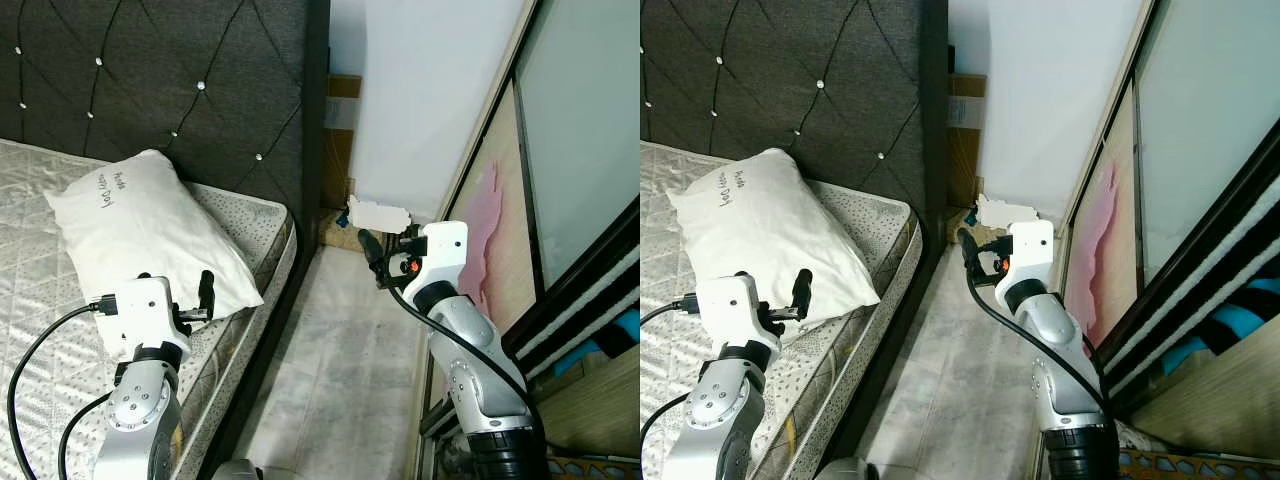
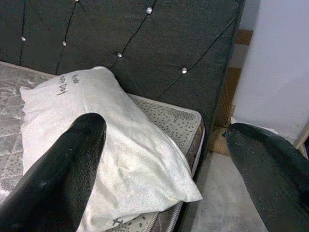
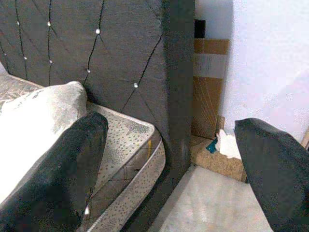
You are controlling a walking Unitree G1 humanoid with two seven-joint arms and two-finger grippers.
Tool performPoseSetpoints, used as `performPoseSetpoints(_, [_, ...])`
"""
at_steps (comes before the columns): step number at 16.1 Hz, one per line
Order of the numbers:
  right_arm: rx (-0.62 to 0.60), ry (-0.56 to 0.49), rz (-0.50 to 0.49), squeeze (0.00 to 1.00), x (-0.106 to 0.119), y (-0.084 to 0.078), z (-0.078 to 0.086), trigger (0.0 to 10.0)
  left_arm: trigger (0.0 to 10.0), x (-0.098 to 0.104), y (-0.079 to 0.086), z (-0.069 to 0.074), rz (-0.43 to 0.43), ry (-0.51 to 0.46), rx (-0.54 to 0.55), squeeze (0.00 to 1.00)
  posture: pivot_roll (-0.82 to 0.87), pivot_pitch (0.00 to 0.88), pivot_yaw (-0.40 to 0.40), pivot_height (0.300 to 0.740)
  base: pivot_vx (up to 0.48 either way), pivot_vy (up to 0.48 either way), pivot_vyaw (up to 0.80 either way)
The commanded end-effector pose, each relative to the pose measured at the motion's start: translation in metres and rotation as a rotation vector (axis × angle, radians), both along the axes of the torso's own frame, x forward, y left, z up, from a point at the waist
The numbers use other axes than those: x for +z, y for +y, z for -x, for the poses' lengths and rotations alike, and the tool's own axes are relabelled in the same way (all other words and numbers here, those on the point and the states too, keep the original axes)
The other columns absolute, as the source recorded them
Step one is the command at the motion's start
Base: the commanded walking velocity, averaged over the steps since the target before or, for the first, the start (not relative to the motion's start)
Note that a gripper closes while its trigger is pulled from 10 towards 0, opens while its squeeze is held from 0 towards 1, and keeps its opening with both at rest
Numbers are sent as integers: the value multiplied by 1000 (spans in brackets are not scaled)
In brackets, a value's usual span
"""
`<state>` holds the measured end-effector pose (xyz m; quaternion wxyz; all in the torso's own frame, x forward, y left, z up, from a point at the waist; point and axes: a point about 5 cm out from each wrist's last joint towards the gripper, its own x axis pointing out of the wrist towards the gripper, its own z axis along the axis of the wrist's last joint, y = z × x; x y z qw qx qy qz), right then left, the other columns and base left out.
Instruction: Clean up the room
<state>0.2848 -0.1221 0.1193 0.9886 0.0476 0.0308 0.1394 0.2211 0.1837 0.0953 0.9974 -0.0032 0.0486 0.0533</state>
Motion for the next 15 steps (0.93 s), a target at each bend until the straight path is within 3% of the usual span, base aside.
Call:
performPoseSetpoints(1, [11,-7,9,0,4,1,-2,10000,10000,3,0,-2,-9,-13,0,0,-31,0,-23,740,0,0,0])
performPoseSetpoints(12, [12,-6,13,0,4,2,-2,10000,10000,3,-1,-2,-4,-16,-4,0,0,0,0,740,0,0,0])
performPoseSetpoints(13, [-42,24,14,0,2,-5,-17,10000,10000,16,2,-12,-23,-82,32,0,-20,0,-78,740,0,0,0])
performPoseSetpoints(15, [-62,40,17,0,-3,-7,-16,10000,10000,16,3,-9,-28,-83,39,0,-10,0,-77,740,0,0,0])
